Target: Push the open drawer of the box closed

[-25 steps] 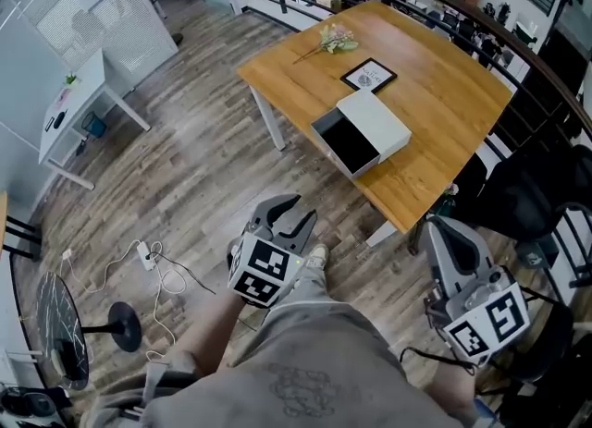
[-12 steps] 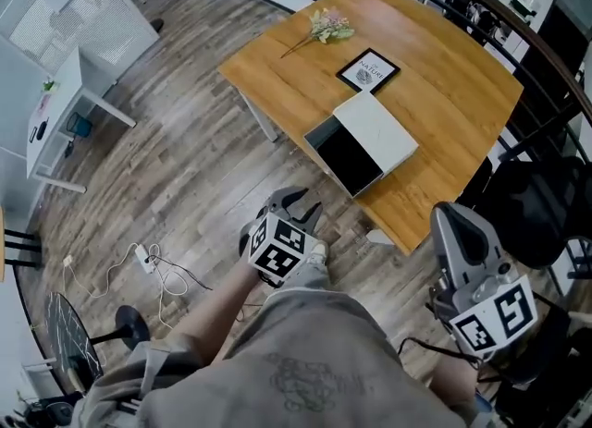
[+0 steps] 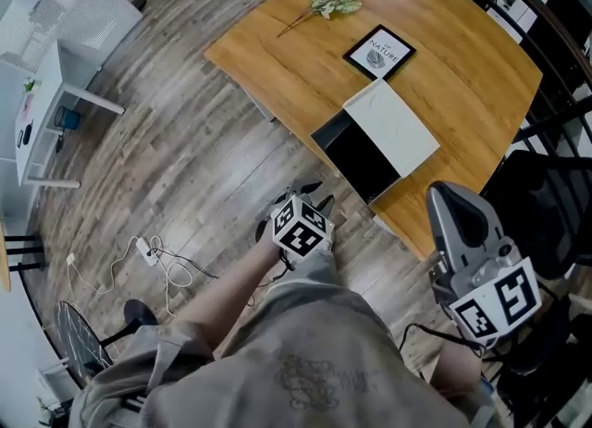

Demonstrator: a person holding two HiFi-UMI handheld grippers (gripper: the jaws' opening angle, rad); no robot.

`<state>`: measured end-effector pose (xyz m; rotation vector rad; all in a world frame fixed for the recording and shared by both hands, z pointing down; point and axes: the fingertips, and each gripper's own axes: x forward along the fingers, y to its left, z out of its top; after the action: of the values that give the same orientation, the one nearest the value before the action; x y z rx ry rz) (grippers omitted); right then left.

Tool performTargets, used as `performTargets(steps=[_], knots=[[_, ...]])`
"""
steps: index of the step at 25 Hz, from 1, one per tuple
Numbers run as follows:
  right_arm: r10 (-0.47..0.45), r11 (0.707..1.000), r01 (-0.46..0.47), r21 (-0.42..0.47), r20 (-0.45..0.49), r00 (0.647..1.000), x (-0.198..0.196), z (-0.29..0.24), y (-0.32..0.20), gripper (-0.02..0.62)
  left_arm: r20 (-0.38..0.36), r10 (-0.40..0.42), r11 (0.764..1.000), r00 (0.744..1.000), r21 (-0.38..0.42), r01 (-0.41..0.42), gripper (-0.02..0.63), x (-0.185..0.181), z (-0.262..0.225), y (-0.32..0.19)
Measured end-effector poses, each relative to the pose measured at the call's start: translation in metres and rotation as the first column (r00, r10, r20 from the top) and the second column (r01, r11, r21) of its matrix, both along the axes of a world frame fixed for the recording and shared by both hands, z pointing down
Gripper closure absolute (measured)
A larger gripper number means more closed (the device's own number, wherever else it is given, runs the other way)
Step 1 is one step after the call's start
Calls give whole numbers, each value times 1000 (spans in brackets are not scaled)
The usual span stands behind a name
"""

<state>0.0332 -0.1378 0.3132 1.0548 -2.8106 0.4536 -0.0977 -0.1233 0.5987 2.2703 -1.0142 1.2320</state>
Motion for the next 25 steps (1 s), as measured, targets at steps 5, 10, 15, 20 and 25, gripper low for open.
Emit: performTargets(steps=[5, 10, 15, 20, 25], knots=[[21, 999, -22, -23, -48, 999, -20, 10, -21, 561, -16, 30, 998, 999, -56, -31, 449, -5, 30, -15], [40, 998, -43, -38, -79, 996, -33, 15, -31, 561, -27, 71, 993, 997, -90, -73, 449, -3, 49, -28], [40, 997, -47, -67, -109, 993, -34, 23, -32, 561, -44, 66, 989, 997, -132, -71, 449, 7, 64, -29], [33, 996, -43, -83, -117, 993, -30, 31, -34, 561, -19, 41, 987, 999, -153, -43, 449, 8, 79, -34], [6, 993, -20, -118, -124, 992, -22, 44, -38, 561, -22, 14, 984, 1000, -177, -18, 514, 14, 88, -35]])
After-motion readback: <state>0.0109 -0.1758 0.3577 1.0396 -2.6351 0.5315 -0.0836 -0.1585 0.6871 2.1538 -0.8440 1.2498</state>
